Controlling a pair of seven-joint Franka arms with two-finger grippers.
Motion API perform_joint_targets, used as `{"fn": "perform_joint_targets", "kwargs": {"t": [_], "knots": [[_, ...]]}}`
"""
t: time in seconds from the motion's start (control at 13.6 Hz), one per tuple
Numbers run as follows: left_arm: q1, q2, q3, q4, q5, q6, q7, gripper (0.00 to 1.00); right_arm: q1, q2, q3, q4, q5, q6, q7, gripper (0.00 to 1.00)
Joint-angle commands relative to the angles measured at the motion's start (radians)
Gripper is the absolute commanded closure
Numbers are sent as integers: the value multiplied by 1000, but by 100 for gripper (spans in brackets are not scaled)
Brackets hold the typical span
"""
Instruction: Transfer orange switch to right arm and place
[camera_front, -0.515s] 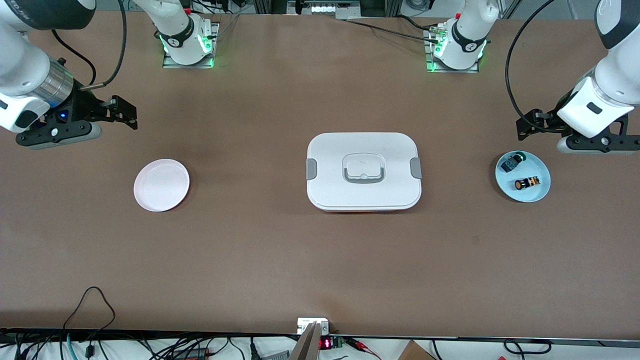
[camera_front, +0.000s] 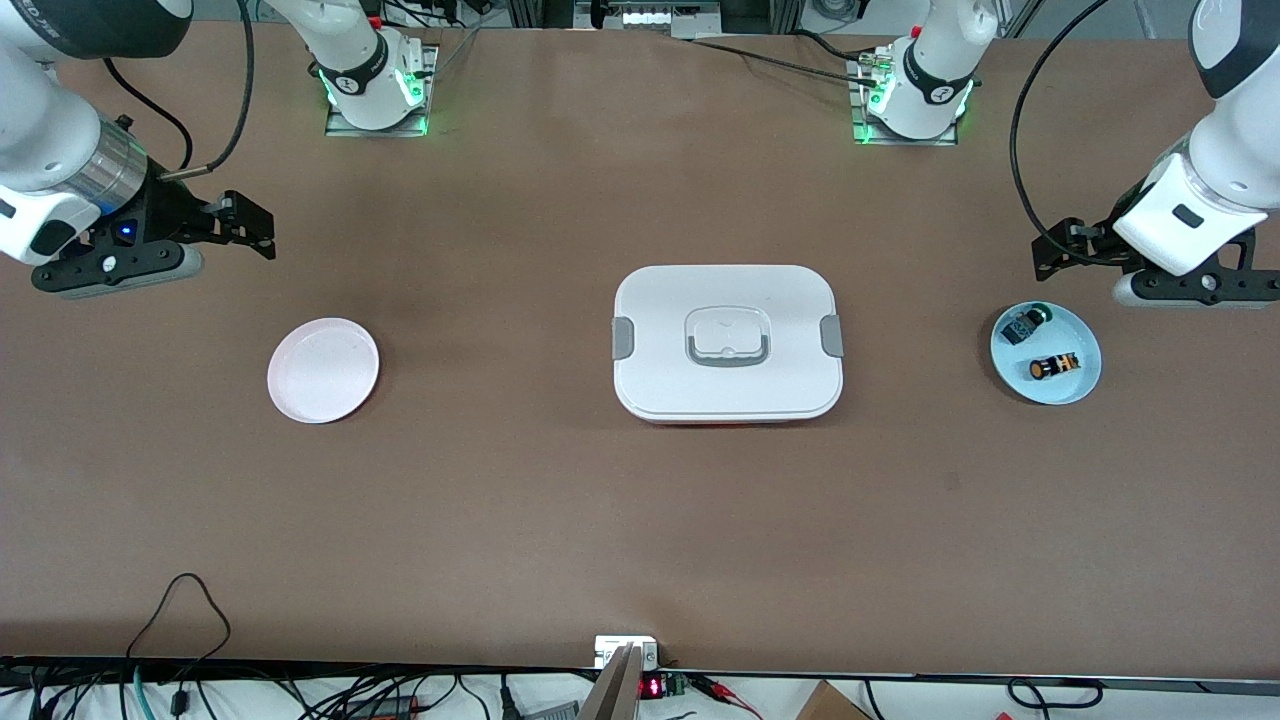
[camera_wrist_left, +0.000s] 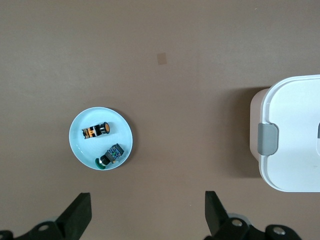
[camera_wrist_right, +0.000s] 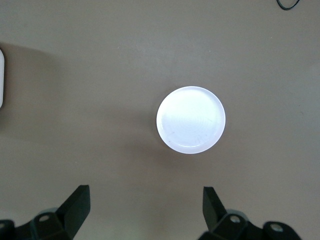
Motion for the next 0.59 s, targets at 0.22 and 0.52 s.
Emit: {"fn": "perform_joint_targets", "kwargs": {"t": [0.22,0.52], "knots": [[-9,13,4,31,-15,-23,-7,0,-3,-8,4,2,6,-3,4,0],[-9,22,3,31,-16,-24,-7,0,-3,-8,5,2,6,-5,10,0]]}}
